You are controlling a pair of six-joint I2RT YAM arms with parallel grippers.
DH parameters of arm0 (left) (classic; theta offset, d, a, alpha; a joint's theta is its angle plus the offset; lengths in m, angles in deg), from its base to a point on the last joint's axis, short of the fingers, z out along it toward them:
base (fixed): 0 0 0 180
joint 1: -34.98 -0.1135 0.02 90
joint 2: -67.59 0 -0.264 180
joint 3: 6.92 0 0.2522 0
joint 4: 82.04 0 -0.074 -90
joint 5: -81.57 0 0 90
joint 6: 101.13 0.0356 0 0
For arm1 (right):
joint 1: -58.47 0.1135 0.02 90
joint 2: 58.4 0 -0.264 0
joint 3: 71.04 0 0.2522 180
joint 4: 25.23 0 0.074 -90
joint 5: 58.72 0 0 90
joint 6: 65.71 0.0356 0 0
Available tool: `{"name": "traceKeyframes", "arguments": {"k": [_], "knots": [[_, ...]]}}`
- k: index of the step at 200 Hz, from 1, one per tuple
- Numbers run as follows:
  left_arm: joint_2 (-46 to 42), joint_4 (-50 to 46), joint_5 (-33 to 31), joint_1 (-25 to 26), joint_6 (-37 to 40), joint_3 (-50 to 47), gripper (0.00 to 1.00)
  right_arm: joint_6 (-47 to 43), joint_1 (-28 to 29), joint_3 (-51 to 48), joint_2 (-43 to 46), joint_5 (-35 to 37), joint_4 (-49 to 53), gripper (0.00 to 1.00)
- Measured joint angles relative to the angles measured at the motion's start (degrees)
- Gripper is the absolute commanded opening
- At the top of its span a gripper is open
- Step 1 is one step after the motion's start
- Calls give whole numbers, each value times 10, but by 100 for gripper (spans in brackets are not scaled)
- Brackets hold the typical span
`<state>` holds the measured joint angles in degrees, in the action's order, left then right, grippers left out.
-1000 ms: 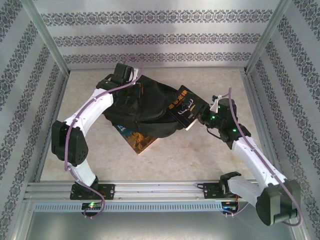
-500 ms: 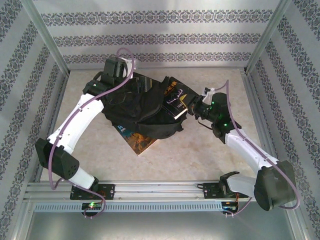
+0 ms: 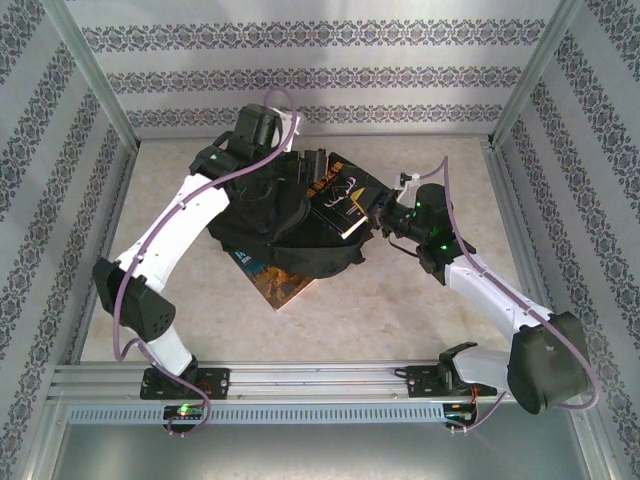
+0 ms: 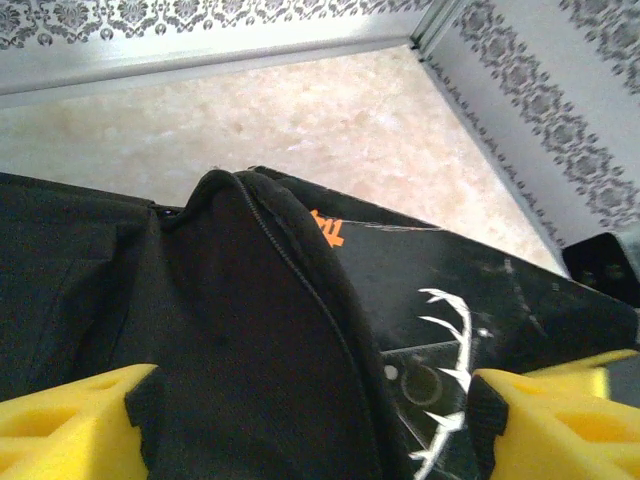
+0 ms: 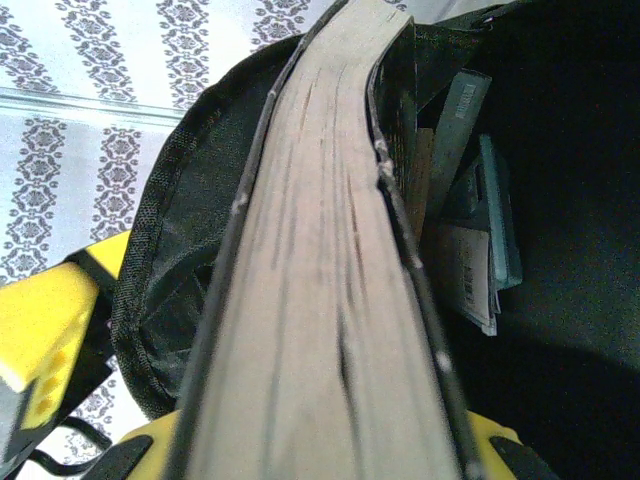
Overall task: Pack the student bag
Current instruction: Open the student bag at the top-center of the table.
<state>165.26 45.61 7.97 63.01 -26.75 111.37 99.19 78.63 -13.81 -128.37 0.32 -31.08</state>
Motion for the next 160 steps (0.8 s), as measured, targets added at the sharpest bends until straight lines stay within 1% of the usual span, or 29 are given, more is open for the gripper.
{"name": "traceKeyframes", "arguments": {"k": [12, 18, 23, 31, 47, 58, 78, 92, 118, 139, 160], "knots": [[17, -9, -8, 4, 8, 10, 68, 0, 1, 0, -1, 0, 0, 0], [27, -15, -14, 7, 14, 17, 63, 0, 2, 0, -2, 0, 0, 0], [35, -20, -17, 9, 20, 22, 56, 0, 3, 0, -2, 0, 0, 0], [48, -26, -25, 12, 27, 30, 40, 0, 5, 1, -2, 0, 0, 0], [69, -41, -36, 19, 36, 46, 14, 0, 6, 1, -2, 0, 1, 0], [75, -46, -39, 20, 42, 48, 0, -2, 6, 1, -2, 0, 4, 0], [72, -48, -48, 20, 47, 48, 0, -16, 6, 2, -1, 0, 20, 0], [63, -47, -61, 20, 47, 47, 0, -35, 6, 2, 10, 3, 51, 0], [15, -43, -94, 20, 42, 22, 0, -72, 11, 1, 47, 15, 114, 0], [-24, -43, -113, 20, 36, 15, 0, -86, 17, -9, 71, 17, 130, 0], [-49, -45, -118, 20, 32, 15, 0, -91, 28, -10, 69, 10, 143, 0]]}}
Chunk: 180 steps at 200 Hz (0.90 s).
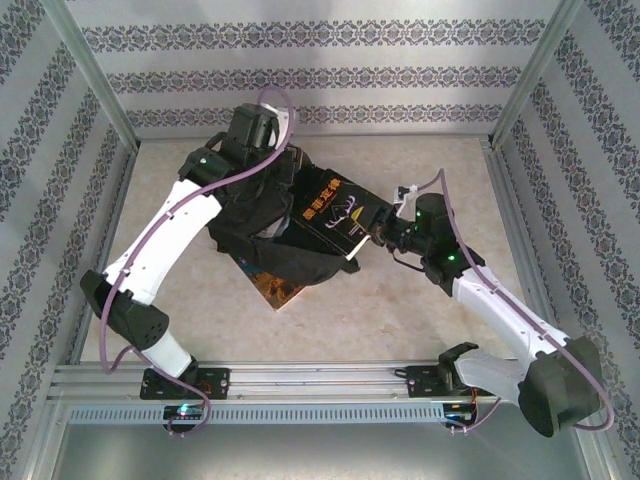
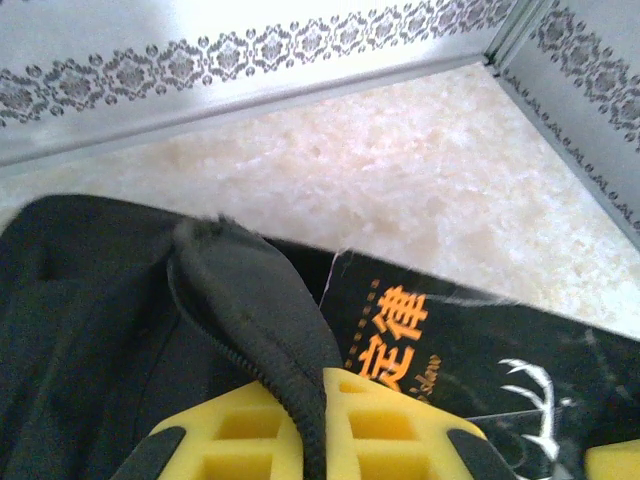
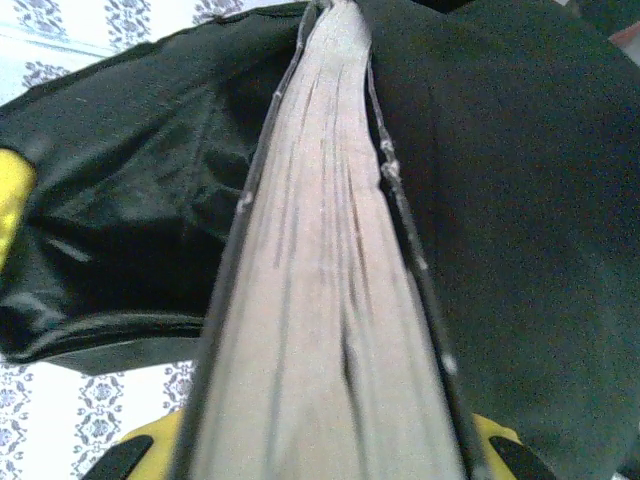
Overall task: Pack the student bag
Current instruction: Open the student bag at the top-center of the table, then place the book in the student bag.
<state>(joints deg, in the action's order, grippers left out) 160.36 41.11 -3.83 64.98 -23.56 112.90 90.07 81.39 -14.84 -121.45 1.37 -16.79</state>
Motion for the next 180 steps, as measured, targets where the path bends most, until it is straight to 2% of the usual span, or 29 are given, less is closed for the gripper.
{"name": "traceKeyframes", "arguments": {"k": [47, 97, 137, 180], "knots": [[-6, -3, 13, 0, -12, -9, 0, 9, 24, 3, -42, -37, 0, 0], [-46, 46, 47, 0, -42, -85, 0, 47, 46, 31, -96, -48, -5, 0], [-54, 80, 71, 0, -66, -115, 0, 61, 70, 73, -160, -17, -7, 0], [-55, 93, 72, 0, -76, -121, 0, 57, 107, 197, -282, 30, -13, 0]]}}
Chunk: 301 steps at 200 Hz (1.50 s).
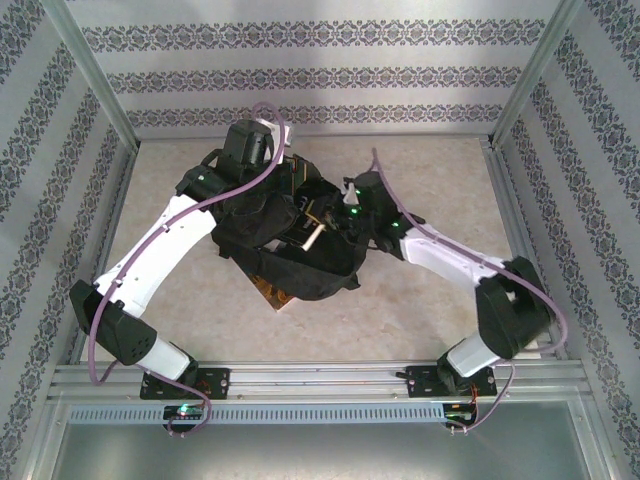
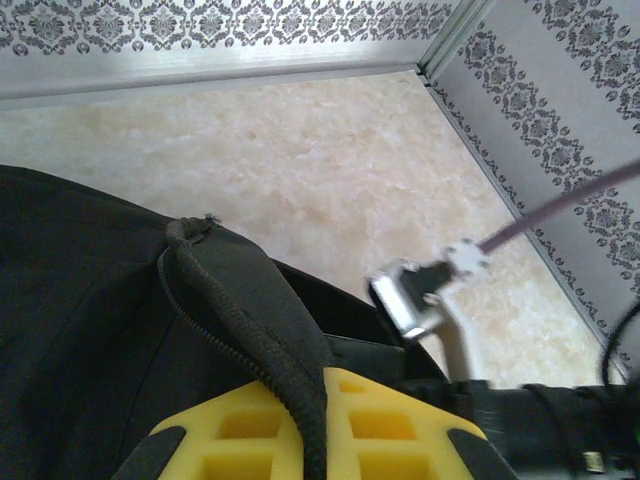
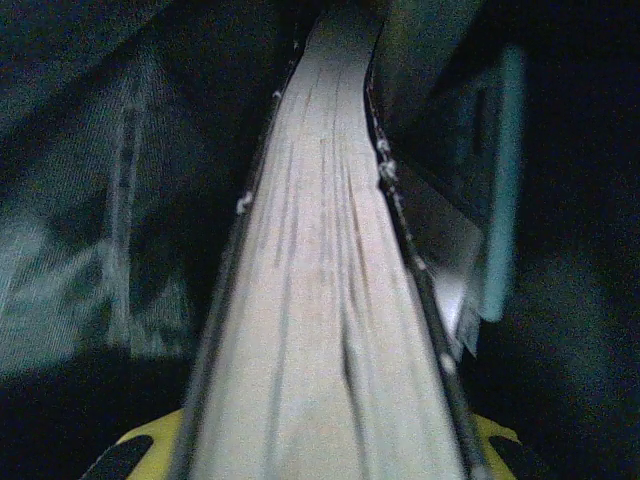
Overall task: Pack the student bag
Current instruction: Place the book in the student bag, then place the student bag at the middle-left of the table.
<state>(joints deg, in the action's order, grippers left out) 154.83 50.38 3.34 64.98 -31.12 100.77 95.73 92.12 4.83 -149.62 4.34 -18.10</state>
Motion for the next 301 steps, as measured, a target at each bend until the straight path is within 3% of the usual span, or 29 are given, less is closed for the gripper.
{"name": "traceKeyframes", "arguments": {"k": [14, 39, 47, 59, 72, 116, 142, 193, 233, 268, 301], "knots": [[-3, 0, -5, 0, 0, 0, 0, -3, 10, 40, -49, 13, 0, 0], [-6, 1, -22, -1, 0, -1, 0, -13, 23, 87, -116, 32, 13, 10], [-6, 1, -29, -1, 0, -2, 0, -20, 26, 103, -134, 37, 23, 17], [-6, 0, -39, -3, 0, -6, 0, -35, 33, 132, -156, 46, 39, 36], [-6, 1, -46, -5, 0, -7, 0, -55, 38, 156, -171, 57, 58, 49], [-21, 11, -59, -16, 0, -17, 0, -117, 44, 189, -175, 68, 103, 73], [-45, 31, -65, -32, -3, -45, 0, -173, 44, 189, -145, 71, 143, 80], [-109, 60, -83, -110, -44, -101, 0, -269, 43, 160, 2, 61, 165, 80], [-185, 75, -146, -174, -75, -171, 0, -298, 30, 113, 97, 60, 155, 75], [-236, 72, -216, -187, -75, -183, 0, -299, -14, 79, 111, 83, 167, 73], [-249, 61, -243, -193, -74, -198, 0, -314, -35, 75, 68, 96, 198, 71]]}}
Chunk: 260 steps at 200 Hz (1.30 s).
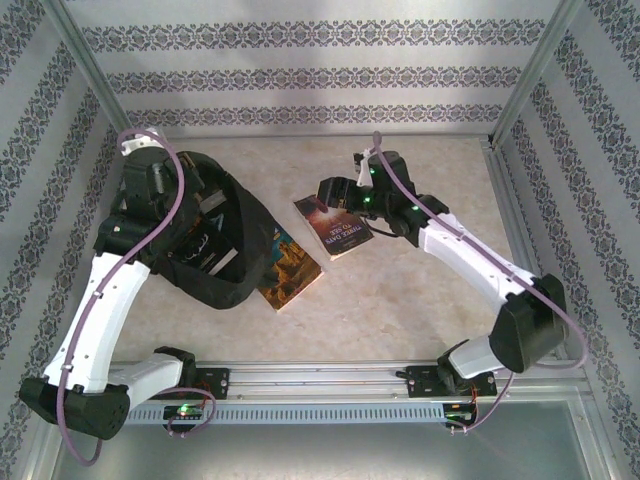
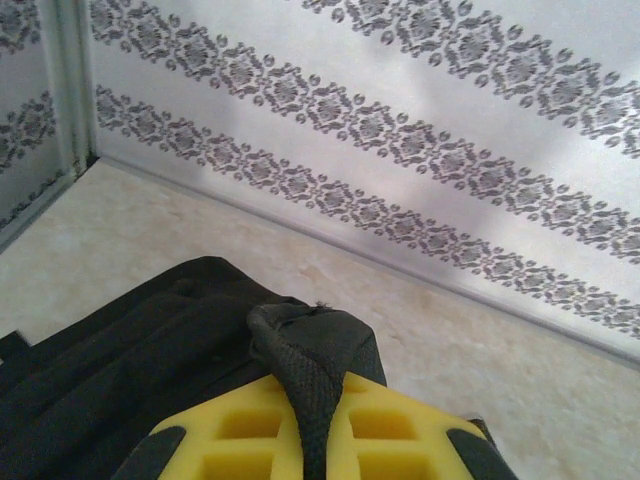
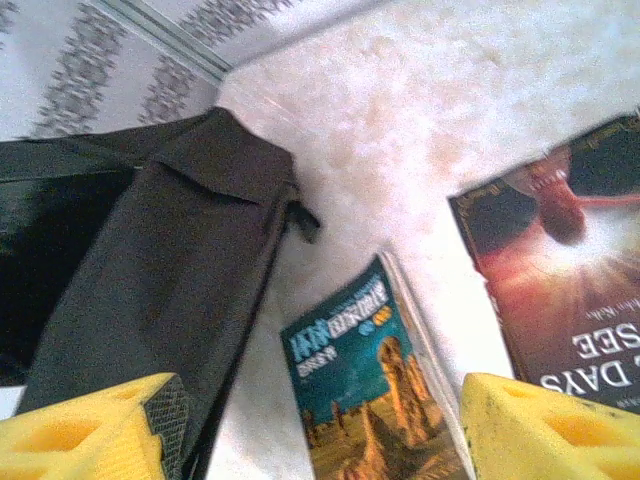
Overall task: Pack the student bag
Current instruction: Place the student bag at the middle-left of the table, then move the book to the center of the table, then close the student bag at the middle-left of the table.
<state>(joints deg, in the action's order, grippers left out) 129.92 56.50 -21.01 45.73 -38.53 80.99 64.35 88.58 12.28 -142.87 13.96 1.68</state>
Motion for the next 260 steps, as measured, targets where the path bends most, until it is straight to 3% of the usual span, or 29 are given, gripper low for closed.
{"name": "traceKeyframes", "arguments": {"k": [73, 116, 163, 224, 260], "knots": [[-31, 38, 73, 0, -51, -184, 0, -86, 55, 85, -221, 0, 115, 59], [-89, 60, 76, 0, -97, -262, 0, -110, 76, 129, -285, 6, 138, 51], [-113, 93, 76, -10, -146, -324, 0, -111, 75, 66, -275, 2, 108, 54], [-99, 131, 107, -15, -198, -379, 0, -87, 54, -50, -173, -24, 58, 62], [-73, 126, 104, -15, -238, -386, 0, -68, 34, -71, -178, -59, 31, 56]]}}
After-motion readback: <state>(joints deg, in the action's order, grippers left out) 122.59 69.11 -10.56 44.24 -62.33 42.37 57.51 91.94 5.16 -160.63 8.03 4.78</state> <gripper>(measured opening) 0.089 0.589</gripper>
